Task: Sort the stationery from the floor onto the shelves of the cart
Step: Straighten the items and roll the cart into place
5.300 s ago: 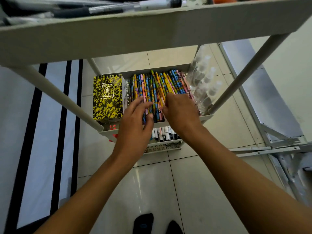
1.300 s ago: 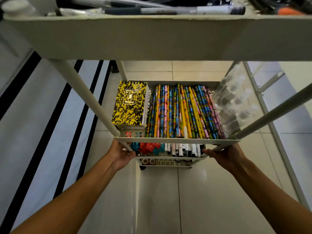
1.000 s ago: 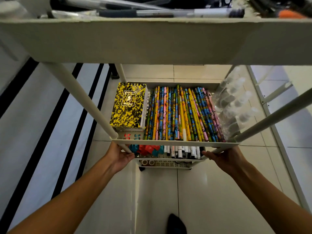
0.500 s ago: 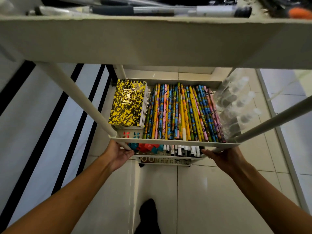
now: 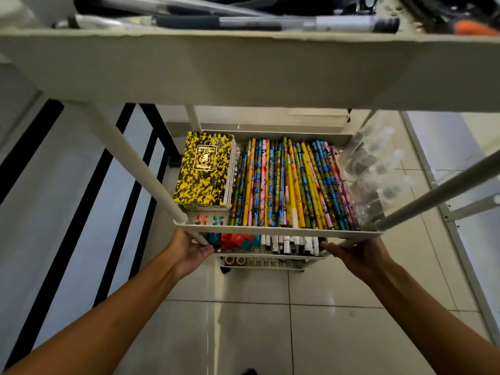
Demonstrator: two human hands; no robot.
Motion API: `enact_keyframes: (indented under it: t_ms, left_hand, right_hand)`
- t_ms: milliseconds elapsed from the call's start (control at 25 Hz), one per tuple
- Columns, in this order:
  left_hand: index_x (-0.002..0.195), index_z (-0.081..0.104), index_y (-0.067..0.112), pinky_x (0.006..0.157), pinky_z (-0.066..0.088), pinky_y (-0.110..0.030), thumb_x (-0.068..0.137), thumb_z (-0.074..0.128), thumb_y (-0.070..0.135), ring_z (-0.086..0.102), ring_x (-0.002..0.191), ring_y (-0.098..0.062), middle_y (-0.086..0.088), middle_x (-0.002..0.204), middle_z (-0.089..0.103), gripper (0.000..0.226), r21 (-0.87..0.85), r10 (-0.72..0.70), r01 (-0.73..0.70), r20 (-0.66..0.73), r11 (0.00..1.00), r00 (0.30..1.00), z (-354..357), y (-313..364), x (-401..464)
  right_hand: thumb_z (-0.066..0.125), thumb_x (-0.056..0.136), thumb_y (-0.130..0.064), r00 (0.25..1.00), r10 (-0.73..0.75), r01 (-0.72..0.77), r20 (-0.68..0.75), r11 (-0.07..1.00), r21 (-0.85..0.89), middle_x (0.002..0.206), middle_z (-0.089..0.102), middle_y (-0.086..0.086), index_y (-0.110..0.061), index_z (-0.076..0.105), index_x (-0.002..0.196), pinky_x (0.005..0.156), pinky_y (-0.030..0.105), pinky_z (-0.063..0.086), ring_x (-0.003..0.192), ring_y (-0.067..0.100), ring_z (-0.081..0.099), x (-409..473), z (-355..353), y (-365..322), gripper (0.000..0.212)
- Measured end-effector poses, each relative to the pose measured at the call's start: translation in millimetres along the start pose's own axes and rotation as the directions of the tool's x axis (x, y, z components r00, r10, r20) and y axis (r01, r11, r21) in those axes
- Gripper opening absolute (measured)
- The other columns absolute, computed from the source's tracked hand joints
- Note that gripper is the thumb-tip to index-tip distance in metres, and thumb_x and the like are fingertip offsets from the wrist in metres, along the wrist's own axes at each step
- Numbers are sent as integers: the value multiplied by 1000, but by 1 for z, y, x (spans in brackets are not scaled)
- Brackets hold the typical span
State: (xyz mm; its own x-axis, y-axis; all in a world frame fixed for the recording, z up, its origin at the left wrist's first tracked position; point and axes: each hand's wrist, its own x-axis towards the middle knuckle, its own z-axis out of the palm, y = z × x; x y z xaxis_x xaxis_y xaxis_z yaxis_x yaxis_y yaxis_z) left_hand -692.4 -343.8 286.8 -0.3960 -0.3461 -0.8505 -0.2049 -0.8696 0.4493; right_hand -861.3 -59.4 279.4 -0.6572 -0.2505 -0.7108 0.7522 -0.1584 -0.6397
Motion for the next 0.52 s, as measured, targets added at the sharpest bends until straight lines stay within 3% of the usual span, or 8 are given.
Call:
enact_keyframes:
  t_ms: [120, 240, 400, 480, 520]
  left_hand:
    - [131, 47, 2, 115, 28, -43, 100, 39, 37, 35, 135, -39, -28, 141, 37, 47, 15, 4, -4, 4, 1000, 1000, 21, 25, 18]
    - [116, 49, 3, 113, 31, -43, 100, 39, 34, 41, 129, -40, -28, 133, 42, 36, 43, -1, 1, -2, 999, 1000, 42, 49, 38]
    - [92, 56, 2, 106, 38, -39, 99, 37, 30, 54, 92, -34, -25, 115, 49, 35, 92, 18, -15, -32, 996, 999, 74, 75, 60]
    - [91, 56, 3, 105, 39, -39, 99, 37, 34, 54, 87, -32, -25, 105, 52, 38, 87, 24, -21, -29, 996, 999, 89, 89, 71]
    - [91, 56, 3, 104, 39, -40, 99, 36, 36, 54, 87, -32, -24, 101, 53, 40, 84, 31, -29, -25, 996, 999, 96, 97, 77]
  right_hand:
    - [54, 85, 11, 1000, -30, 30, 0, 998, -46, 109, 56, 22, -2, 47, 118, 92, 51, 52, 110, 39, 56, 28, 15, -15, 37]
    - [60, 73, 11, 1000, -16, 17, 13, 1000, -7, 104, 56, 22, -1, 48, 119, 79, 50, 54, 115, 45, 50, 53, 33, -38, 49]
    - [73, 52, 0, 998, -42, 45, 46, 996, -75, 94, 60, 17, -4, 51, 115, 88, 52, 52, 117, 44, 53, 82, 56, -70, 67]
    - [83, 40, -10, 998, -30, 34, 50, 995, -89, 97, 62, 17, -6, 53, 111, 87, 49, 53, 112, 40, 57, 98, 69, -86, 76]
    - [79, 45, -9, 999, -17, 19, 46, 999, -46, 103, 62, 19, -6, 53, 113, 85, 49, 54, 113, 41, 55, 108, 75, -95, 73]
